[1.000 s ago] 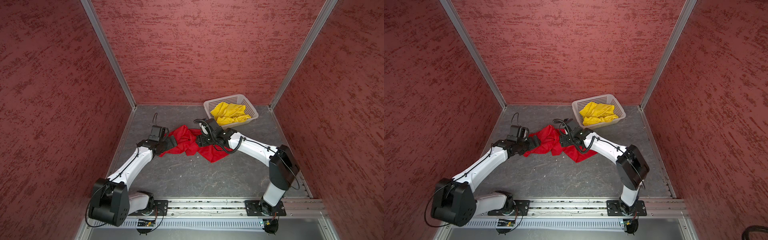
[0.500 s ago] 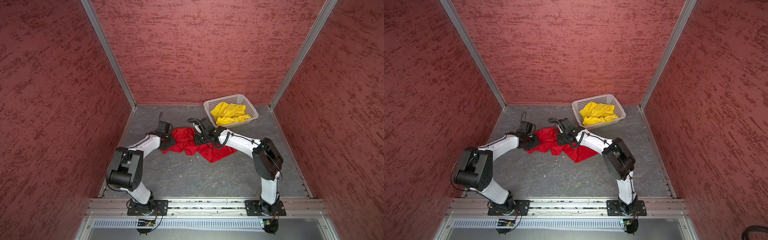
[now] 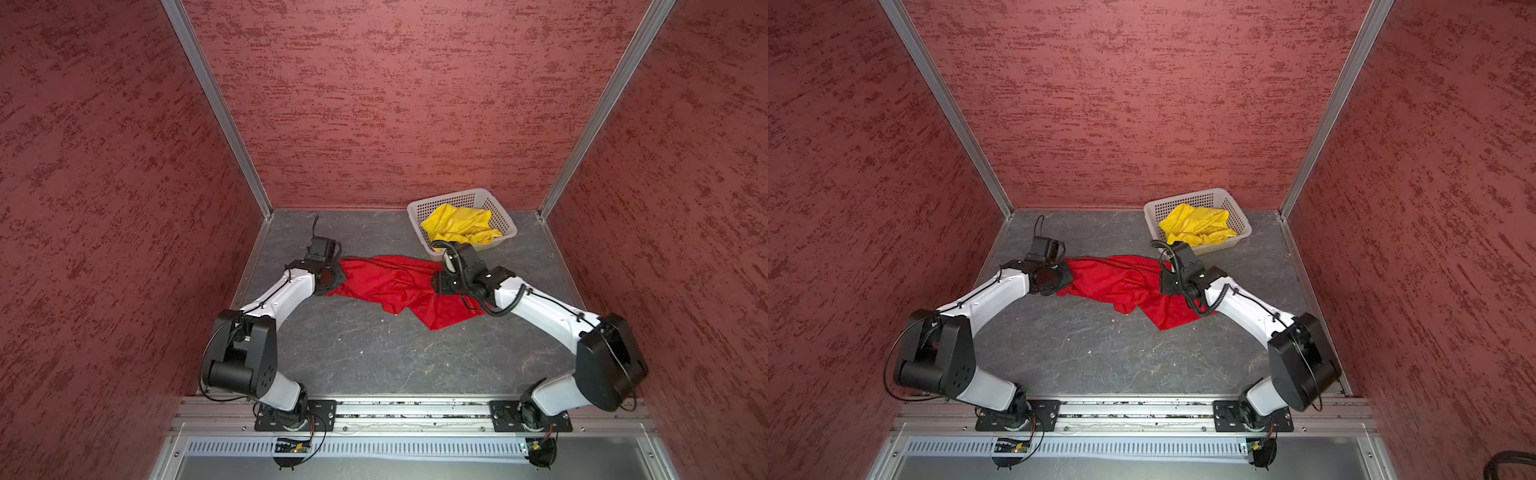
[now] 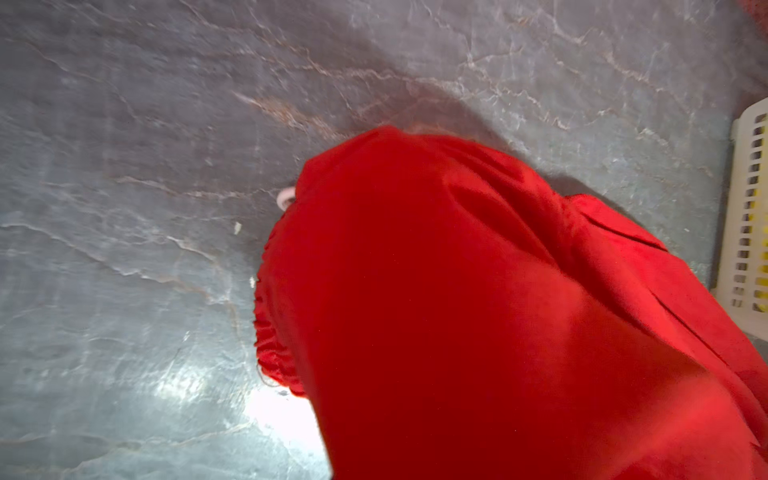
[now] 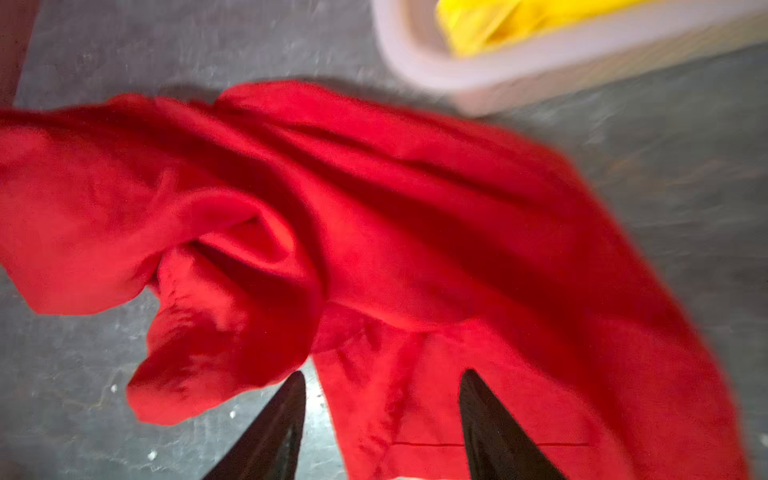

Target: Fold and stack the shorts

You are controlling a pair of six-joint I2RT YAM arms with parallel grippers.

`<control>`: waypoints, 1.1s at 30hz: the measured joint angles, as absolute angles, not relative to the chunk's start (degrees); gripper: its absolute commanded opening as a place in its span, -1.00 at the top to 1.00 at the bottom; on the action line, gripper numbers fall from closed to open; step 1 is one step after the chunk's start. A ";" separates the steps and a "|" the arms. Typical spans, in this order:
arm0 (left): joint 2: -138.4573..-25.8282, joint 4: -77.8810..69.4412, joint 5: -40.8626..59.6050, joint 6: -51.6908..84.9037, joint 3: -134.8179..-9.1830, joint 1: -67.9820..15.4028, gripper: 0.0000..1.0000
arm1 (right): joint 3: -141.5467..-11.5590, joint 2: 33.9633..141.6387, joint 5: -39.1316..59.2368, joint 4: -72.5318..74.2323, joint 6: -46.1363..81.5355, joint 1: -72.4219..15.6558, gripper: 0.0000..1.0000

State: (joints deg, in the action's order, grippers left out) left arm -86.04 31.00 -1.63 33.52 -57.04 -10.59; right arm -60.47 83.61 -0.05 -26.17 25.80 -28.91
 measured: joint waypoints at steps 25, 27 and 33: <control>-79.44 32.03 -0.25 35.11 -55.64 -12.62 1.00 | -74.19 108.05 2.46 -18.22 35.97 -0.84 -0.28; -79.40 31.94 -0.03 35.11 -55.05 -12.67 1.00 | -74.46 108.03 2.39 -17.61 37.23 -0.30 -0.12; -79.40 31.35 0.97 35.11 -54.30 -12.67 1.00 | -74.46 107.98 2.26 -16.01 40.66 1.02 -0.24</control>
State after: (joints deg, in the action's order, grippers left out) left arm -79.40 31.35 0.97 35.11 -54.30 -12.67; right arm -74.46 107.98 2.26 -16.01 40.66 1.02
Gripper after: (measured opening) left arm 0.062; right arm 0.563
